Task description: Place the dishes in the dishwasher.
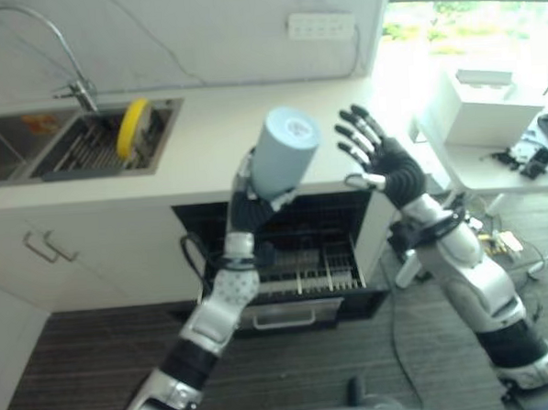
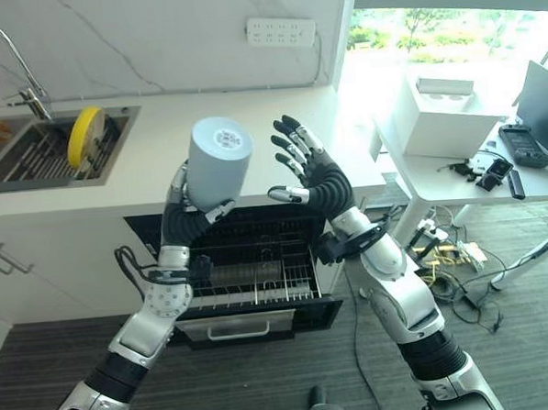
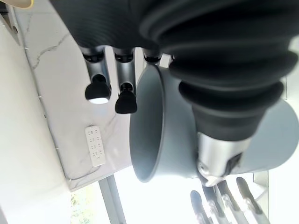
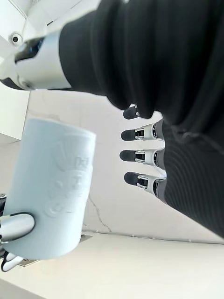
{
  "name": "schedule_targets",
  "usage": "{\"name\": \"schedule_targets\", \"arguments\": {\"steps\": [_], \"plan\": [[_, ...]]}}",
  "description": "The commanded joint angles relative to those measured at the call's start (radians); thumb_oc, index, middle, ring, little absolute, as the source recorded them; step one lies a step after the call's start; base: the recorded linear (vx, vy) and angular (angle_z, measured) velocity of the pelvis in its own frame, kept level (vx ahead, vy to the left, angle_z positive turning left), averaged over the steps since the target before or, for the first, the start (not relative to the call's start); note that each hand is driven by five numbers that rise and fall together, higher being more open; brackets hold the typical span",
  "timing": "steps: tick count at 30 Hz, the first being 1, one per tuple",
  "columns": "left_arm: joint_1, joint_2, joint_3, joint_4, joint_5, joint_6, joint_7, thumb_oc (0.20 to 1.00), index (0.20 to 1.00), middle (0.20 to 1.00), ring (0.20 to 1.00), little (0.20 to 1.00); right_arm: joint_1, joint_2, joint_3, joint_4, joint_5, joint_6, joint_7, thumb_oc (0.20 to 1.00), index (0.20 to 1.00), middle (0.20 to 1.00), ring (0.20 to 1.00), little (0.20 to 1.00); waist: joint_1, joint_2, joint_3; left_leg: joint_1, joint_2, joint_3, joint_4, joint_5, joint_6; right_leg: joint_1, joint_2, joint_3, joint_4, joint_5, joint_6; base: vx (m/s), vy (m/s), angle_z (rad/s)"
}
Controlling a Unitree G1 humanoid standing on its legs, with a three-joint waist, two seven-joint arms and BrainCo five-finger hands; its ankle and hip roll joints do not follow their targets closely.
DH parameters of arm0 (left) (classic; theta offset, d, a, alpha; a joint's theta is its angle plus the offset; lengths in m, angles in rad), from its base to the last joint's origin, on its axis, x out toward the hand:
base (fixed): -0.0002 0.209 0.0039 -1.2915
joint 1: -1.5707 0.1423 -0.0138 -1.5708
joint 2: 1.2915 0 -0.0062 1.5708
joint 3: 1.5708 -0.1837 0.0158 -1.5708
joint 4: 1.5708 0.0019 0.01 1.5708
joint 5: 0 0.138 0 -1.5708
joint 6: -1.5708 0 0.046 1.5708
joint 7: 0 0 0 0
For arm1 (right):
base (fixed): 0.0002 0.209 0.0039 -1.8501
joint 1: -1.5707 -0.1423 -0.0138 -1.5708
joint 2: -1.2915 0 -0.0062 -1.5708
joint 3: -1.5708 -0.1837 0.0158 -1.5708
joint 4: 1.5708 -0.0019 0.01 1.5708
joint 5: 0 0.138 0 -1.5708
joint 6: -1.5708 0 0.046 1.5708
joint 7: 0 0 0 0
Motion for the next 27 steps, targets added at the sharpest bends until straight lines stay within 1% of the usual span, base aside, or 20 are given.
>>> {"name": "schedule_targets", "arguments": {"steps": [1,5,9,14,22,27], "plan": [[-0.102,0.023,-0.022,0.014,0.045,-0.049,0.049,0.2,0.2,0.2,0.2,0.2,-0.094,0.047,-0.026,0.002,-0.039,-0.02,-0.041,1.0,1.0,1.0,1.0,1.0,0.024,-0.037,-0.049,-0.043,-0.013,-0.055,0.006,-0.044,0.036,0.045,-0.032,0.016,0.001,-0.061,0.045,0.03,-0.074,0.08],[-0.102,0.022,-0.049,0.008,0.052,-0.055,0.07,0.2,0.2,0.2,0.2,0.2,-0.128,0.076,0.015,0.015,-0.081,0.004,-0.085,1.0,1.0,1.0,1.0,1.0,0.035,-0.032,-0.056,-0.041,0.003,-0.067,0.006,-0.044,0.029,0.059,-0.022,0.02,0.001,-0.079,0.038,0.09,-0.063,0.05],[-0.116,0.026,-0.084,0.003,0.057,-0.061,0.056,0.2,0.2,0.2,0.2,0.2,-0.162,0.089,0.05,0.043,-0.105,0.022,-0.094,1.0,1.0,1.0,1.0,1.0,0.047,-0.037,-0.058,-0.035,0.012,-0.075,0.006,-0.046,0.023,0.071,-0.02,0.016,0.001,-0.089,0.037,0.06,-0.032,0.04],[-0.127,0.029,-0.101,-0.009,0.059,-0.065,0.049,0.2,0.2,0.2,0.2,0.2,-0.182,0.1,0.067,0.052,-0.11,0.036,-0.102,1.0,1.0,1.0,1.0,1.0,0.052,-0.038,-0.059,-0.031,0.015,-0.08,0.006,-0.046,0.021,0.078,-0.018,0.016,0.001,-0.093,0.037,0.02,-0.006,0.0],[-0.134,0.036,-0.119,-0.02,0.07,-0.069,0.046,0.2,0.2,0.2,0.2,0.2,-0.197,0.103,0.078,0.059,-0.107,0.041,-0.112,1.0,1.0,1.0,1.0,1.0,0.054,-0.038,-0.059,-0.029,0.019,-0.08,0.006,-0.047,0.019,0.081,-0.016,0.019,0.001,-0.096,0.036,0.0,0.0,0.0],[-0.136,0.034,-0.13,-0.027,0.067,-0.055,0.038,0.2,0.2,0.2,0.2,0.2,-0.208,0.112,0.086,0.055,-0.105,0.044,-0.12,1.0,1.0,1.0,1.0,1.0,0.054,-0.036,-0.06,-0.029,0.02,-0.081,0.006,-0.046,0.018,0.081,-0.015,0.021,0.001,-0.097,0.035,0.0,0.0,0.0]]}}
